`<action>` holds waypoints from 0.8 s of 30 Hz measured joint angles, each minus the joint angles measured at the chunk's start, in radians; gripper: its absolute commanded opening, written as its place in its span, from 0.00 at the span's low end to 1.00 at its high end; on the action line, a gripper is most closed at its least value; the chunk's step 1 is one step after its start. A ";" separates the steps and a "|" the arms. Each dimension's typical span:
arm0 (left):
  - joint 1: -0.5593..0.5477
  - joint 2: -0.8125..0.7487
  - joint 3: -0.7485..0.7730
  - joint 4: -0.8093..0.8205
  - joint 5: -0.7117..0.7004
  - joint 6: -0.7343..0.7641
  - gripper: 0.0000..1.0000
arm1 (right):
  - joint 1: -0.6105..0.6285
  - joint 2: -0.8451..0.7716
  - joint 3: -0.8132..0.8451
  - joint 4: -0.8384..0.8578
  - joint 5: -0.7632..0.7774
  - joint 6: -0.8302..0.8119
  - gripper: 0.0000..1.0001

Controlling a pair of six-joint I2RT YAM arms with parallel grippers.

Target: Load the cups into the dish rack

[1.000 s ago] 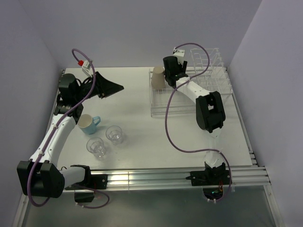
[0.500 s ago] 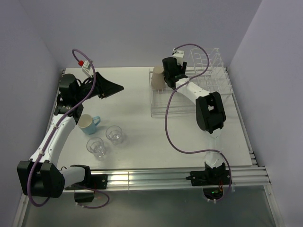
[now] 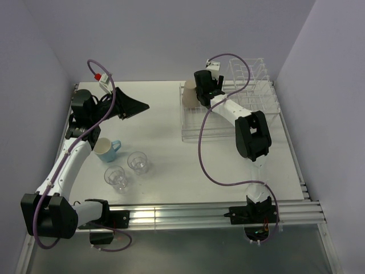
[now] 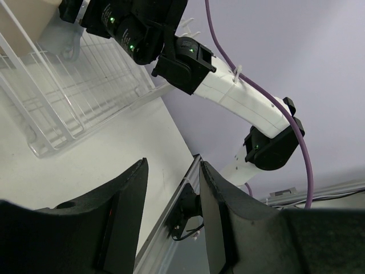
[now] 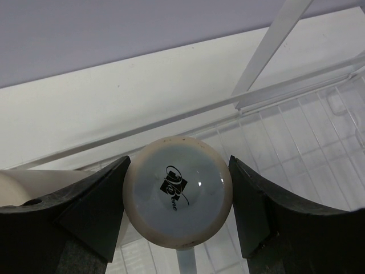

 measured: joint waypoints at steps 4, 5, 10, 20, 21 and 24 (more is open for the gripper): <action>0.000 0.000 -0.001 0.000 0.000 0.000 0.48 | 0.001 0.000 0.000 -0.022 0.000 -0.001 0.57; 0.000 0.000 -0.002 0.000 0.000 0.000 0.48 | 0.001 0.000 0.001 -0.023 0.000 -0.001 0.59; 0.000 0.001 -0.005 0.000 0.000 0.000 0.48 | 0.001 0.000 0.004 -0.030 -0.001 0.000 0.70; 0.000 0.008 -0.005 0.000 0.000 0.000 0.48 | 0.001 0.000 0.039 -0.055 0.005 0.000 0.89; 0.000 0.008 -0.005 0.000 0.000 0.001 0.48 | 0.001 0.000 0.045 -0.054 0.006 0.000 0.90; 0.000 0.011 -0.005 0.000 0.000 0.005 0.48 | 0.001 0.000 0.055 -0.053 0.007 0.000 0.90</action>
